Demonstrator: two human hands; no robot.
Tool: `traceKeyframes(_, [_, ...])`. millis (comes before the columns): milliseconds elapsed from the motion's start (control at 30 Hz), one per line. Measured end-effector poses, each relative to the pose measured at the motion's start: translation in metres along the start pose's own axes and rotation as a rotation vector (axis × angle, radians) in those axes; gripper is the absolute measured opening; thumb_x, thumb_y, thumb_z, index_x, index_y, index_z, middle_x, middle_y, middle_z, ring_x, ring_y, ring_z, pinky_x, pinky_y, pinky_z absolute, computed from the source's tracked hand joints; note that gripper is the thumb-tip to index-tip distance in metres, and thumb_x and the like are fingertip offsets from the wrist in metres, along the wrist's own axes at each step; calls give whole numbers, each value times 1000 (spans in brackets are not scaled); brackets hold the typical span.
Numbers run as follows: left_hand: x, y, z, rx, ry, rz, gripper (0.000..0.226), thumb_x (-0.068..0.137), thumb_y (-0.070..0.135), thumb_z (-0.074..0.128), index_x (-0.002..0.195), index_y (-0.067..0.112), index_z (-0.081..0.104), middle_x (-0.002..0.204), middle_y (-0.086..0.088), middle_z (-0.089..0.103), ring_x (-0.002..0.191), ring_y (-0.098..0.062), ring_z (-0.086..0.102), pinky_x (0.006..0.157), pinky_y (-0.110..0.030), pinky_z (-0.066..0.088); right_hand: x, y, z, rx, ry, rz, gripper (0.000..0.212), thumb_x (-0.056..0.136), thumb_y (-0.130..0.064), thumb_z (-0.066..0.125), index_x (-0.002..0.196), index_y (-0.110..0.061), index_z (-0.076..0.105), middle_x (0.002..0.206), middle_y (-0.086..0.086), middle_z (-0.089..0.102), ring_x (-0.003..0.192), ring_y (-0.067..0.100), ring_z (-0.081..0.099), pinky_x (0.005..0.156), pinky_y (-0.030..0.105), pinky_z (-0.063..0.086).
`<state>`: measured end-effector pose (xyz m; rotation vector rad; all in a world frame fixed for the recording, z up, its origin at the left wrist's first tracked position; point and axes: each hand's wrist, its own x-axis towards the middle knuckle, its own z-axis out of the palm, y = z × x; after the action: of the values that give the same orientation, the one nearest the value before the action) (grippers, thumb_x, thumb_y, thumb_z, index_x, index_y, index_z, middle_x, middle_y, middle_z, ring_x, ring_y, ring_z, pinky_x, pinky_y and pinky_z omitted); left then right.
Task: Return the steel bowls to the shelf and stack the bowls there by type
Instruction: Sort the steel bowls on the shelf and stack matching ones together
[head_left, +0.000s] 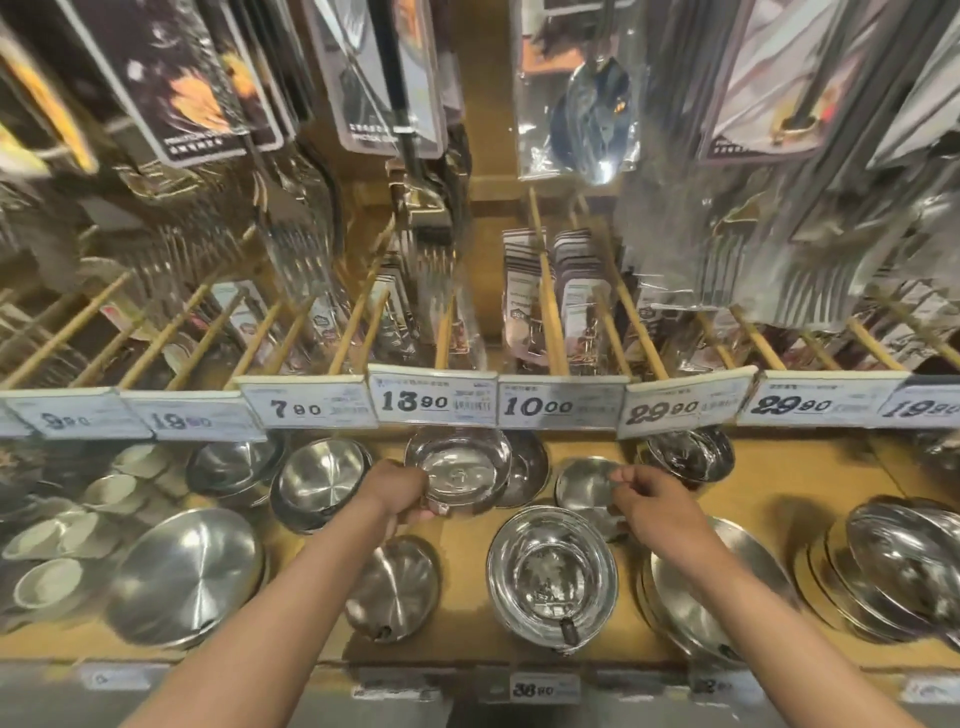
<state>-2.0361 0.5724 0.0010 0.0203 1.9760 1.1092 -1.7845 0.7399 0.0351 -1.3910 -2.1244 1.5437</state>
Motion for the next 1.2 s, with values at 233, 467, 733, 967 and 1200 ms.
traceKeyframes(233, [-48, -20, -41, -82, -34, -38, 20, 95, -8, 45, 109, -5, 59, 94, -30, 74, 94, -46, 73, 61, -36, 59, -34, -48, 58, 60, -194, -23, 15, 99, -28, 60, 112, -29, 69, 99, 1, 73, 82, 15, 70, 73, 28, 60])
traceKeyframes(467, [-77, -15, -52, -175, -207, -21, 28, 89, -14, 48, 114, -7, 58, 94, -28, 73, 73, -28, 73, 55, -30, 64, -71, -59, 119, 302, -302, 185, 106, 80, -46, 80, 160, -24, 14, 156, 10, 43, 120, 29, 62, 104, 51, 51])
traceKeyframes(733, [-85, -22, -66, 73, -249, 103, 28, 91, 21, 67, 116, 8, 66, 79, -5, 72, 71, -17, 67, 79, -40, 64, -99, -42, 122, 552, -186, 105, 49, 78, -15, 71, 123, -28, 58, 110, 16, 74, 86, 23, 73, 74, 33, 63])
traceKeyframes(967, [-98, -39, -111, 164, -296, 249, 11, 94, 9, 65, 104, 6, 71, 83, -8, 80, 73, -21, 78, 63, -31, 64, -120, -31, 151, 546, -273, 165, 54, 87, -6, 66, 138, -17, 49, 108, 17, 76, 88, 29, 75, 80, 36, 63])
traceKeyframes(1200, [-106, -71, -162, 126, -194, 298, 14, 94, 15, 67, 106, 9, 71, 86, -13, 80, 84, -30, 78, 85, -45, 62, -126, -45, 190, 624, -324, 156, 53, 88, -25, 76, 135, -15, 53, 105, 12, 78, 96, 28, 76, 77, 40, 64])
